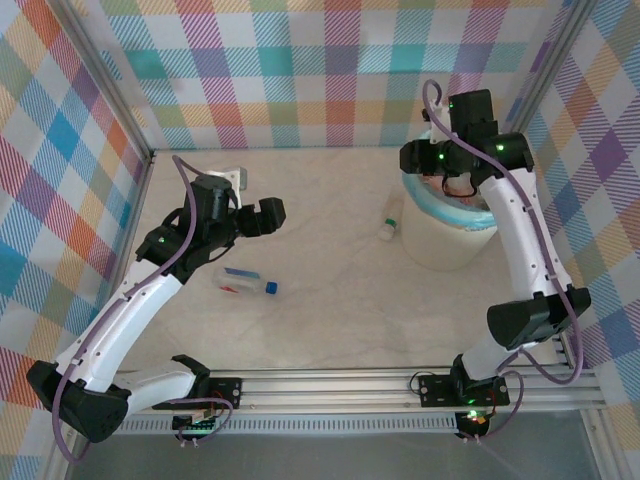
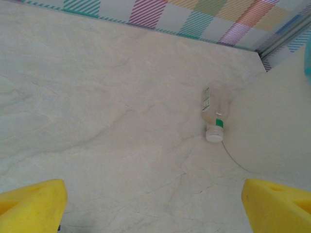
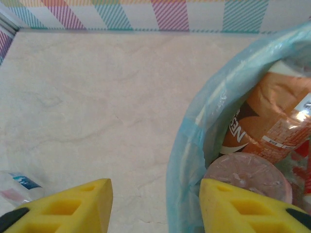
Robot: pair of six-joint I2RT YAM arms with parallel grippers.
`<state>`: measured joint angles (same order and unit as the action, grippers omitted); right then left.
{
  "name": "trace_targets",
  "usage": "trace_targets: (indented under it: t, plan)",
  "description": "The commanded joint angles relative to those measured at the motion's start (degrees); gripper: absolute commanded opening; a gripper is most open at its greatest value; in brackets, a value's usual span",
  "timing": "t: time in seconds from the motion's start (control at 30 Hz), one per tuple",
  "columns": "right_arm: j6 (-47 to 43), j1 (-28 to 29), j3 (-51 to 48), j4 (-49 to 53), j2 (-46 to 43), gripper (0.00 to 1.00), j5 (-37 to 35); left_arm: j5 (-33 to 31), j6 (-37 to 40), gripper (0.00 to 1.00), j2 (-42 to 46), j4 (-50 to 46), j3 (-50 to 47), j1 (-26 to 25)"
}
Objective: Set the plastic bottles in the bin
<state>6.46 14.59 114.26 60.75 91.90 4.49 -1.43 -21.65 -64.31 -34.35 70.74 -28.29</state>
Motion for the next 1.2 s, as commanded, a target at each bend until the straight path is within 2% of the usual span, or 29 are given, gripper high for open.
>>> trace_targets:
  t: [0.0, 0.17, 0.23, 0.43, 0.57, 0.73, 0.83, 0.93, 1.03, 1.17]
  plan:
    - [0.49, 2.61, 3.62, 2.79, -2.23, 0.51, -2.49, -1.86, -0.48, 0.93, 1.47, -0.75, -0.56, 0.60]
    - [-0.47, 13.36, 5.08, 2.27, -2.52, 0.57, -6.99, -2.06, -1.79, 0.93, 4.59, -2.27, -2.98, 3.61]
    - [-0.50, 18.61, 3.51, 0.03, -1.86, 0.63, -6.43, -1.82, -2.36, 0.93, 6.03, -2.97, -4.47, 5.76]
    - [0.33, 28.54, -7.72, -13.66, 2.62, 0.68, -1.49, 2.20, -5.36, 0.93, 9.67, -3.69, -11.02, 13.95]
    - [-1.26, 33.90, -10.84, -22.09, 10.22, 0.73, 1.05, 5.94, -6.65, 0.94, 12.03, -3.81, -15.72, 21.39]
    - [-6.32, 38.78, -5.20, -23.00, 24.03, 0.78, 0.97, 11.45, -9.66, 0.94, 15.01, -2.57, -21.40, 30.23]
    - [-7.21, 40.09, -1.50, -23.67, 31.00, 0.80, 2.85, 10.28, -10.02, 0.96, 16.55, -3.45, -22.74, 32.01]
    - [-7.66, 41.28, 1.50, -24.43, 36.12, 0.83, 5.97, 6.21, -9.26, 0.98, 18.43, -5.44, -23.15, 32.52]
    - [-9.47, 42.92, 3.73, -24.47, 39.89, 0.85, 7.87, 1.48, -8.04, 1.00, 20.74, -7.71, -23.13, 32.69]
    - [-10.95, 44.69, 5.58, -24.30, 43.27, 0.88, 10.05, -1.55, -6.64, 1.00, 22.71, -9.82, -22.60, 32.73]
